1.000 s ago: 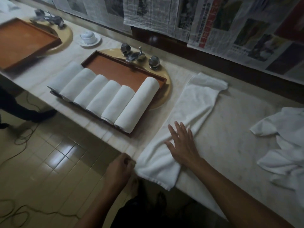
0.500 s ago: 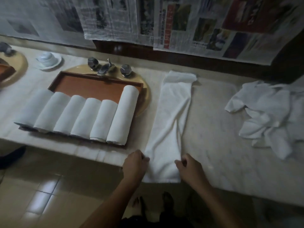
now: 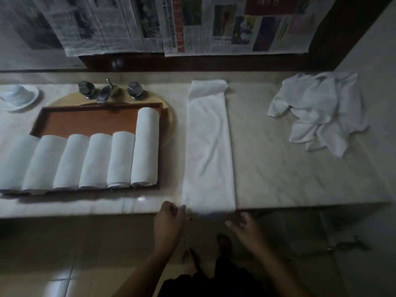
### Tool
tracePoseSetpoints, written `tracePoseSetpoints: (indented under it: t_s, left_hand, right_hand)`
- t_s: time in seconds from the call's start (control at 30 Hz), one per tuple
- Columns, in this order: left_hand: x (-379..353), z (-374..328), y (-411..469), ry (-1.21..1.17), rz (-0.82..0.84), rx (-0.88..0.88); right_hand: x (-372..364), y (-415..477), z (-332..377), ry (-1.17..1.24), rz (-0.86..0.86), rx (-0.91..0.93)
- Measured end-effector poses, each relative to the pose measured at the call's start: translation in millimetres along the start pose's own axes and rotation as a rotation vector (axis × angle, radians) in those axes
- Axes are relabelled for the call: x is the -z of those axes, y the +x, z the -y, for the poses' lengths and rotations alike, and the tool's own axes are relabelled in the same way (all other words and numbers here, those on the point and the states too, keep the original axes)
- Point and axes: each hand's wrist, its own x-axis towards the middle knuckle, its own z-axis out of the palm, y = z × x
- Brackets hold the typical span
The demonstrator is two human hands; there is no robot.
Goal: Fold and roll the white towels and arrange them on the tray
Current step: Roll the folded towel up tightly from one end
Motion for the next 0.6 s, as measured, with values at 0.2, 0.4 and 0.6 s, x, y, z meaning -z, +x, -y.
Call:
tracePoseSetpoints:
  t_s: [0.2,0.4,0.6]
  left_hand:
    - [-13.1,33.0,-9.0,-0.16,0.309,-0.003]
    - [-24.6,42.0,-2.3,0.012,0.36,-0.14]
    - [-16.4,38.1,-17.1,0.236,0.31,-0.181]
  right_hand:
    - [-6.3,14.5,-3.6,0.054,0.062,0.01]
    - [9.5,1.8,-1.9,0.057,0.037,0.146]
    - [20.6,-10.9,-13.0,0.062,-0.23,0.186]
